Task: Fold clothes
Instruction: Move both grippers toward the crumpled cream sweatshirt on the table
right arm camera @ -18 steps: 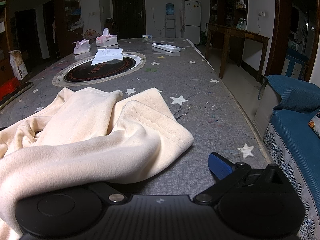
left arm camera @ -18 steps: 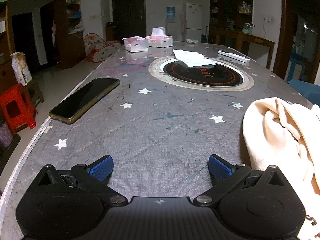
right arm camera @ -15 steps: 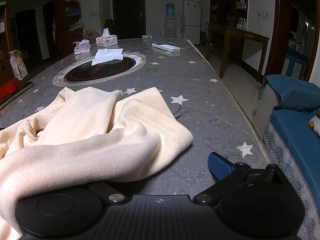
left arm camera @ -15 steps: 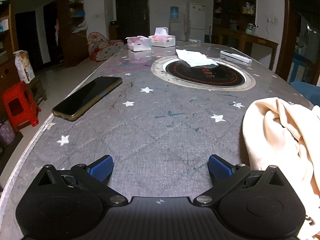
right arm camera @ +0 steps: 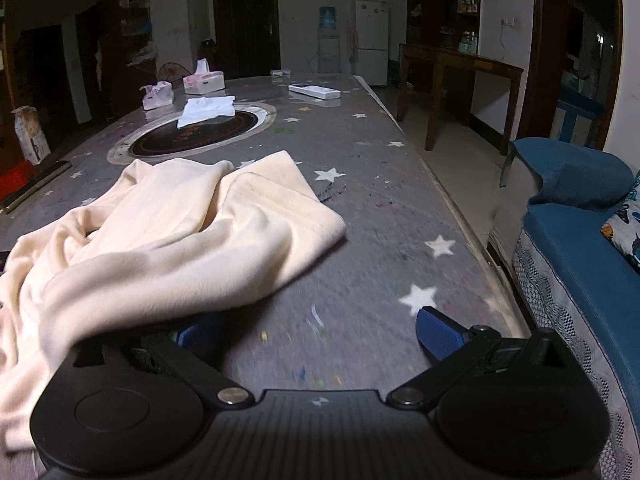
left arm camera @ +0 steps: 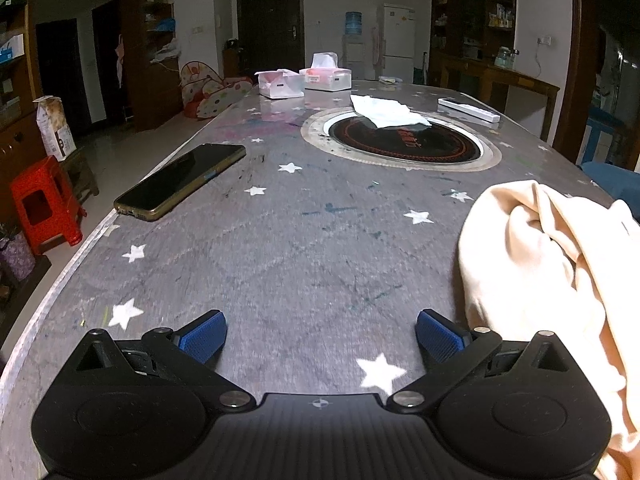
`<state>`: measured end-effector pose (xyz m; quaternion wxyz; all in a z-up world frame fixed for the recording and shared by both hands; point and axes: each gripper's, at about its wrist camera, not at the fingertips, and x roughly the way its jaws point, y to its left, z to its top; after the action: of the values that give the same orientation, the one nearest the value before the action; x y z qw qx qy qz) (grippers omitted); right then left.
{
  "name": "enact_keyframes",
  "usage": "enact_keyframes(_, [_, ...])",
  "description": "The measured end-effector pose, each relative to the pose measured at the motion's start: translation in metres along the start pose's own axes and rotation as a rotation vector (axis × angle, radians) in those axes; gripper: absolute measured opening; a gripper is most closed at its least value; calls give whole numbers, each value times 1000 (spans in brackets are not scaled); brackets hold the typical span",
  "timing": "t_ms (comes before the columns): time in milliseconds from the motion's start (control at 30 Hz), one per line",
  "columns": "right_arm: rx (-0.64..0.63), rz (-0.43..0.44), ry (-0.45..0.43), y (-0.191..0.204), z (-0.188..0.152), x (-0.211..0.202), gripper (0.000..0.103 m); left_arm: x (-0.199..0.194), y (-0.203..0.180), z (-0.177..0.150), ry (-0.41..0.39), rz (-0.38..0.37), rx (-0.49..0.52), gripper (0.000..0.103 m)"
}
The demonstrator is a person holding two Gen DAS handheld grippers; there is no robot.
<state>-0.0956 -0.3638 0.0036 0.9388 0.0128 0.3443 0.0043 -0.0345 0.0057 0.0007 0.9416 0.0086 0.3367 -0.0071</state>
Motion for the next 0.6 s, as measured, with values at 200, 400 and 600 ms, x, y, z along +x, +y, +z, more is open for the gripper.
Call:
enact_keyframes(200, [12,21,-61,-11,-10,-24,103,-7,-9,-4,5,12,-2,103])
enact_keyframes(400, [11,57,-85,-11,-14,-46,103,-13,-15,-8,8,33,-19,103])
enact_keyframes(600, [-21,99,-122,3,-16,-67,103,-20,-17,-11,17,42,-34,103])
